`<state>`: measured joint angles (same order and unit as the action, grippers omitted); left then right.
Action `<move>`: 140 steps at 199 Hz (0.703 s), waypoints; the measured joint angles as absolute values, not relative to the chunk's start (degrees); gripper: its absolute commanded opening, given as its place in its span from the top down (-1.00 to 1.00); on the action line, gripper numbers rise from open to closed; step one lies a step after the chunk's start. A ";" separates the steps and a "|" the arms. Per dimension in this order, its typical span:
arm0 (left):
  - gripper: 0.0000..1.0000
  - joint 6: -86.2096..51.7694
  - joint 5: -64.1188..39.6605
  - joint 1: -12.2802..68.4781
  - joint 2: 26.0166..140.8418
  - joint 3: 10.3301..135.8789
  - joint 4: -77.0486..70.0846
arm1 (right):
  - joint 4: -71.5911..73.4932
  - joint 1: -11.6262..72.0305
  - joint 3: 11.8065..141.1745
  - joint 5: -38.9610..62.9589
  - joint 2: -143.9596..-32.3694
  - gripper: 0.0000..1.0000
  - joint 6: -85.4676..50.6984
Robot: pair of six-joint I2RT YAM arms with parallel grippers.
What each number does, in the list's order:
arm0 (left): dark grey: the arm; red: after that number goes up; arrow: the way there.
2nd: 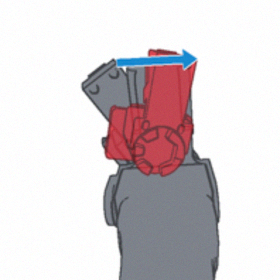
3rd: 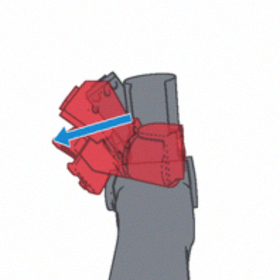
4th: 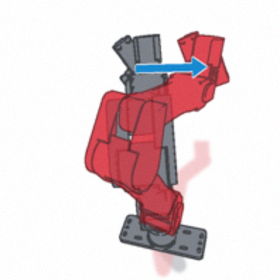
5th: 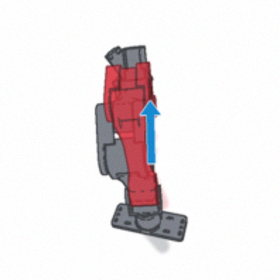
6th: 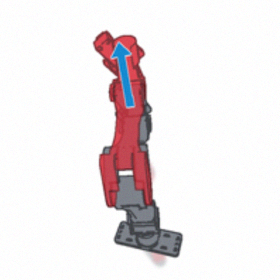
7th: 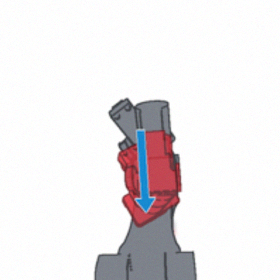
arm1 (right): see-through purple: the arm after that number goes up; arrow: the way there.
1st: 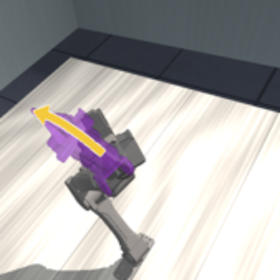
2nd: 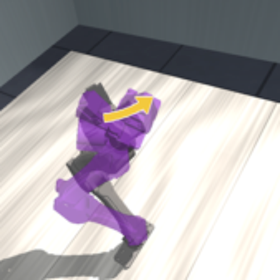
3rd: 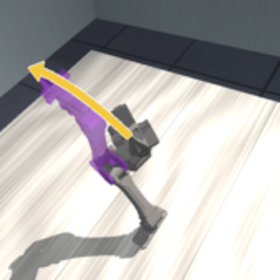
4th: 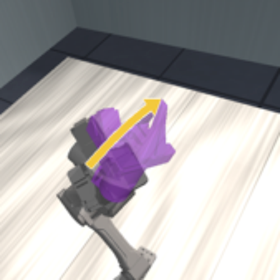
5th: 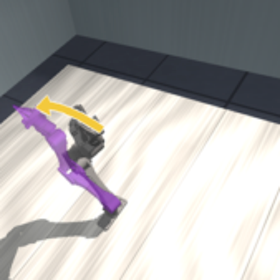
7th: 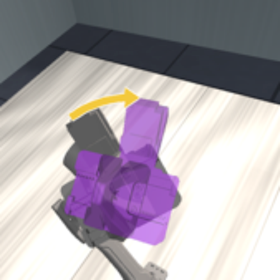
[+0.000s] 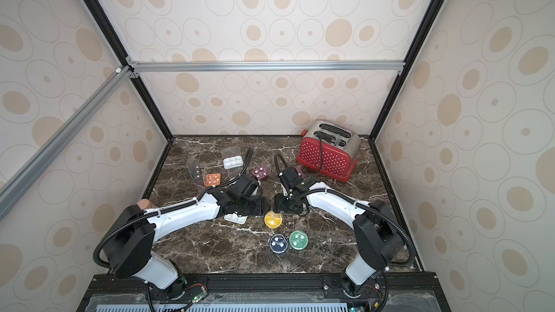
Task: Close pillboxes
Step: Close the lid on the pillbox.
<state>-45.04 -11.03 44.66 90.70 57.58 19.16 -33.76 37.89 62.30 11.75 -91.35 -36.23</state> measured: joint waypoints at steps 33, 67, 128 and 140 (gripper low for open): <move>-0.13 -44.16 -11.07 44.66 94.19 57.69 18.92 | -32.27 37.91 61.80 12.19 -92.60 -0.21 -37.08; -0.09 -44.05 -11.31 44.66 95.15 57.67 18.63 | -30.59 37.91 60.75 13.69 -93.80 -0.16 -37.28; -0.03 -44.14 -12.14 44.66 95.15 55.92 16.67 | -28.12 38.26 59.90 16.12 -96.03 -0.05 -37.76; -0.01 -44.16 -12.32 44.66 95.15 55.33 16.43 | -27.81 38.28 59.77 16.32 -96.38 -0.03 -37.91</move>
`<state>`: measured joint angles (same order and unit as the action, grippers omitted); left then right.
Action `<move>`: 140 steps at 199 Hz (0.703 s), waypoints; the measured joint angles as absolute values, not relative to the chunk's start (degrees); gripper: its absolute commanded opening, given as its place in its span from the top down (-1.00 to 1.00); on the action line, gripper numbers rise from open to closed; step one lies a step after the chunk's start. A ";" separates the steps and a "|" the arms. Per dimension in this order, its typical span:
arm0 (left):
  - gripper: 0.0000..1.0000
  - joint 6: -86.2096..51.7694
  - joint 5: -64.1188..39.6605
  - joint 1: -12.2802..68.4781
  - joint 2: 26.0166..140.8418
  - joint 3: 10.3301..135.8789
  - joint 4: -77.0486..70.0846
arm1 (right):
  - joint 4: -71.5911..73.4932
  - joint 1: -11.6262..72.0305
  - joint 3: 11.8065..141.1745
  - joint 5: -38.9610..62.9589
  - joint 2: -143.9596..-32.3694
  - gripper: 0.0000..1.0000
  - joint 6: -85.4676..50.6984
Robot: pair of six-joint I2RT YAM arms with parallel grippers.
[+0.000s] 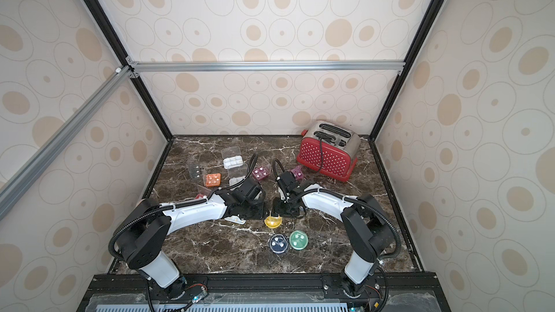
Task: Close pillboxes
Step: Close the lid on the pillbox.
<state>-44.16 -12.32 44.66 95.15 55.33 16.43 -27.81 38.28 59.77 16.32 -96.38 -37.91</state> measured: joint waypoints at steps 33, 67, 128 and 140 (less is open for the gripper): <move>0.02 -44.14 -12.49 44.66 95.39 54.98 16.34 | -27.86 38.28 59.77 16.32 -97.62 0.02 -37.87; 0.03 -44.14 -12.80 44.66 96.12 54.68 16.01 | -27.86 38.28 59.77 16.29 -98.06 0.08 -37.69; 0.08 -44.21 -13.96 44.66 97.80 54.57 14.76 | -27.99 38.28 59.77 16.27 -98.48 0.19 -37.65; 0.10 -44.31 -14.09 44.66 98.24 54.57 14.46 | -27.99 38.28 59.77 16.25 -98.48 0.20 -37.67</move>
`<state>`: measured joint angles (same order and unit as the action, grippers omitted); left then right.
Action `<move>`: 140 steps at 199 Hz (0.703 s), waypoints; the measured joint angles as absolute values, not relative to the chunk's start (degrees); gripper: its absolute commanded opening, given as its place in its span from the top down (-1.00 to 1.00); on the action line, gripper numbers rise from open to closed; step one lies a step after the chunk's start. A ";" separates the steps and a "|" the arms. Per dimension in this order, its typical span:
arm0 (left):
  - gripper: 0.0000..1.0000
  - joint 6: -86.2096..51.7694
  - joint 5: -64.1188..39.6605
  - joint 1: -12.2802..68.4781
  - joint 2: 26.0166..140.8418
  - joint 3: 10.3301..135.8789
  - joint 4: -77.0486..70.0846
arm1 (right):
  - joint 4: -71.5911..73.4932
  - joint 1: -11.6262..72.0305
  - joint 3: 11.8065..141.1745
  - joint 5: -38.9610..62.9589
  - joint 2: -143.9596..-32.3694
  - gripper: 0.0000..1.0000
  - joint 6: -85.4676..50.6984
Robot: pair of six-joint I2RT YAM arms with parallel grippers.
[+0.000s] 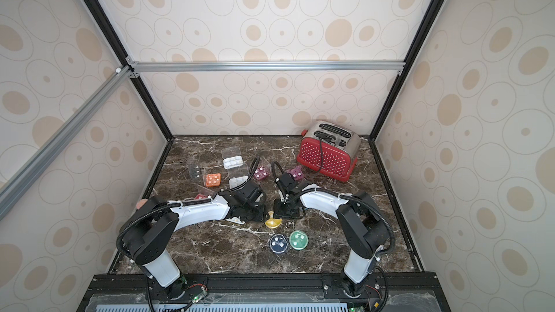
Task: Close pillboxes
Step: Close the lid on the pillbox.
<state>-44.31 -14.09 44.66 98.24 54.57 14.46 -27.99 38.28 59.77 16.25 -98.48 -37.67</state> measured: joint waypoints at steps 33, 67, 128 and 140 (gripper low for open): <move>0.14 -44.45 -14.68 44.66 98.59 54.57 13.69 | -28.18 38.33 59.77 16.08 -99.18 0.27 -37.36; 0.19 -44.80 -15.25 44.66 98.85 54.57 12.73 | -28.82 38.89 60.25 15.27 -99.50 0.29 -37.12; 0.25 -45.19 -15.66 44.66 98.89 54.04 11.44 | -29.61 39.97 61.45 14.04 -100.22 0.32 -37.04; 0.26 -45.21 -15.92 44.66 98.89 53.65 10.59 | -29.65 40.05 61.49 13.82 -100.22 0.33 -37.04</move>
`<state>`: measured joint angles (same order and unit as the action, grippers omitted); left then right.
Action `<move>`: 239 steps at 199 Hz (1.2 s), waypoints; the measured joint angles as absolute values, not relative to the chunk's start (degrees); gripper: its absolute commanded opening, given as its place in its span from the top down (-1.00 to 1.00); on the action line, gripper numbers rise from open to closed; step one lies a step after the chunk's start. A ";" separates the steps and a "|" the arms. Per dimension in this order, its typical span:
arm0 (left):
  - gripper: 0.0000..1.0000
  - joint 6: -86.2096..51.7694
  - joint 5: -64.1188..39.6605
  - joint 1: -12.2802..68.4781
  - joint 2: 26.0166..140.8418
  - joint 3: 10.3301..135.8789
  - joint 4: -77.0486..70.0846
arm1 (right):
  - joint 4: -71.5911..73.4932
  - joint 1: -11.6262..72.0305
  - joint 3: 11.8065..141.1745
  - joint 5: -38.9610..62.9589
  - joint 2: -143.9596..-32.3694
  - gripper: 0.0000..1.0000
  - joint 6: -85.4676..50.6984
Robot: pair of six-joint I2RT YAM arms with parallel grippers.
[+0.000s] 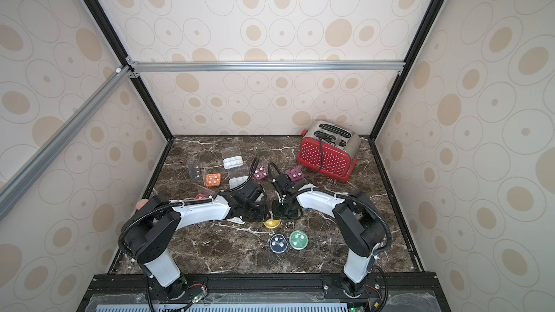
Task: Close pillboxes
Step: Close the lid on the pillbox.
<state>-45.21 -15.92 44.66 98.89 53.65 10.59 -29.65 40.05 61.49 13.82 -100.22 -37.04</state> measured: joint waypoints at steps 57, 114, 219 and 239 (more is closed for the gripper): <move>0.43 -45.78 -16.62 44.25 98.50 51.88 7.64 | -30.26 40.64 61.82 12.43 -100.31 0.37 -37.28; 0.16 -45.25 -16.16 43.81 98.24 51.37 7.07 | -30.50 41.04 62.26 11.99 -100.60 0.22 -38.04; 0.29 -41.32 -16.97 43.83 97.65 52.66 13.45 | -30.92 41.78 62.76 11.75 -101.08 0.25 -38.13; 0.36 -41.54 -17.72 43.88 97.60 52.07 12.36 | -31.00 41.78 62.78 11.70 -101.16 0.26 -38.37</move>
